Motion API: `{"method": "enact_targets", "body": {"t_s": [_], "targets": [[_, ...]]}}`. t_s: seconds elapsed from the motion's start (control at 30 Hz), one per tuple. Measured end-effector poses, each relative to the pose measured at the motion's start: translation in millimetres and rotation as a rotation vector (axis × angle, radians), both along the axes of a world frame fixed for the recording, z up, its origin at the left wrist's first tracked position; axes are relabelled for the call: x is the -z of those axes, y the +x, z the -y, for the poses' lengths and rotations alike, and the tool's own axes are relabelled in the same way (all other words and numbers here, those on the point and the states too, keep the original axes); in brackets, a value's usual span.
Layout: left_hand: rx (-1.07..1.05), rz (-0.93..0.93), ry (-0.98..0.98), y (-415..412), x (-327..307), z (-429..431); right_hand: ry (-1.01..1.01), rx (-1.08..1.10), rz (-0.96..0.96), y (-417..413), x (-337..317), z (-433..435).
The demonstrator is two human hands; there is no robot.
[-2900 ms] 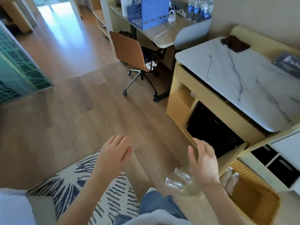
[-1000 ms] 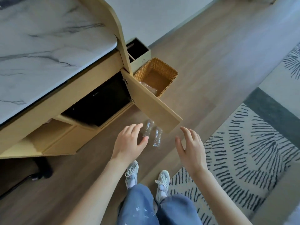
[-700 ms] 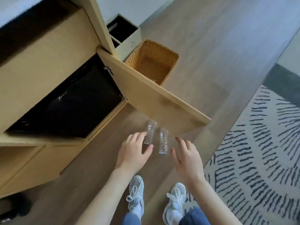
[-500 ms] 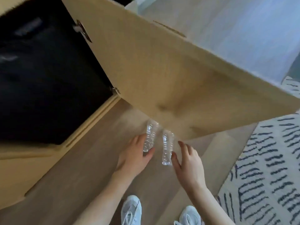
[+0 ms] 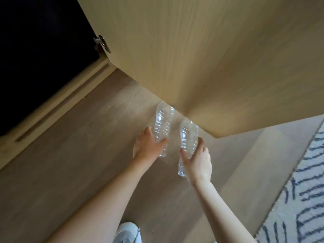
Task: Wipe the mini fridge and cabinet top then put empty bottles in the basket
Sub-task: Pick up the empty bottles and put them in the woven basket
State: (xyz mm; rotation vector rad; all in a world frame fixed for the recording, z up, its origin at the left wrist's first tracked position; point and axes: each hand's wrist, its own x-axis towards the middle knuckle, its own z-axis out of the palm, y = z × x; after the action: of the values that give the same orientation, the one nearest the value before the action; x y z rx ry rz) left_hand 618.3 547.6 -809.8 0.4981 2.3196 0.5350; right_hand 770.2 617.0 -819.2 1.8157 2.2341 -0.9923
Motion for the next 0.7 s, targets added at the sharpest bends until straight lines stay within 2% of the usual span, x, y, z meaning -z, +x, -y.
{"method": "enact_targets", "body": {"t_s": [0.2,0.4,0.57,0.7], "targets": [[-0.046,0.064,-0.054,3.1,20.9,-3.2,-0.058,0.076,0.01,-6.5,21.5,2.1],[-0.15,0.125,-0.036,17.6,-0.8,15.9,-0.083,0.005,0.037,4.0,8.6,21.3],[-0.199,0.172,-0.066,35.2,-64.5,62.4,-0.107,-0.032,0.052,25.3,-44.3,48.7],[-0.295,0.183,-0.091,45.4,-150.2,95.5,-0.098,-0.075,0.012,31.4,-131.2,55.7]]}}
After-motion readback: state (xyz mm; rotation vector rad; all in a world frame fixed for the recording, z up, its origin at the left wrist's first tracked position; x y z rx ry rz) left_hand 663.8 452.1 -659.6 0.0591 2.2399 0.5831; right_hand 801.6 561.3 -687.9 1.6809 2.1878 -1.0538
